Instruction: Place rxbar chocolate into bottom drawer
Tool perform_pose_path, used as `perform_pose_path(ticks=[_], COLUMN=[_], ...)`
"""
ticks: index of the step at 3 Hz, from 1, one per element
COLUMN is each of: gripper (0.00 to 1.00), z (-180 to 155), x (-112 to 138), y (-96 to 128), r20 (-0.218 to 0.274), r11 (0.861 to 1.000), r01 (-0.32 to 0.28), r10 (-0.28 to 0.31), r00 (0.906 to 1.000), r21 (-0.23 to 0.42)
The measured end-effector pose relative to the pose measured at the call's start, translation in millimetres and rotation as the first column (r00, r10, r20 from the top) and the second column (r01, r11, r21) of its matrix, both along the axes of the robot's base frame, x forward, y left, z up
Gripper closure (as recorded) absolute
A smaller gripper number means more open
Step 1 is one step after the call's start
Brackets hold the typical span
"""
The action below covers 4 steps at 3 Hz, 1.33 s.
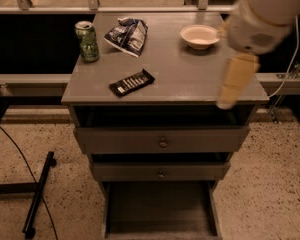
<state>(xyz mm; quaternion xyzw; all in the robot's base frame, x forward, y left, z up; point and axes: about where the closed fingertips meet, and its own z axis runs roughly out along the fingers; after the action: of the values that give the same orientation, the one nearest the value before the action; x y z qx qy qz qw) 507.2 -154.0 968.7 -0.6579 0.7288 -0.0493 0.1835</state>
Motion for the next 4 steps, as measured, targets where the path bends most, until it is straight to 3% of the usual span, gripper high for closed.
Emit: perform_pose_path(ticks=[1,2,3,4], gripper=[0.00,0.00,0.00,0.00], z=[9.5,14.7,10.5,-2.9], x=[85.3,85.3,92.4,112.5], y=[79.1,92.0,88.8,91.2], r20=[0.091,0.103,0.086,0.039], r11=[0.981,0.979,0.970,0.938], r01=[-0.179,-0.193,-0.220,-0.319], r10=[0.186,0.199,0.229,0.327], r00=[0.9783,0.9745,0.9697,0.9444], r21=[-0.075,-0.066,-0.104,-0.138])
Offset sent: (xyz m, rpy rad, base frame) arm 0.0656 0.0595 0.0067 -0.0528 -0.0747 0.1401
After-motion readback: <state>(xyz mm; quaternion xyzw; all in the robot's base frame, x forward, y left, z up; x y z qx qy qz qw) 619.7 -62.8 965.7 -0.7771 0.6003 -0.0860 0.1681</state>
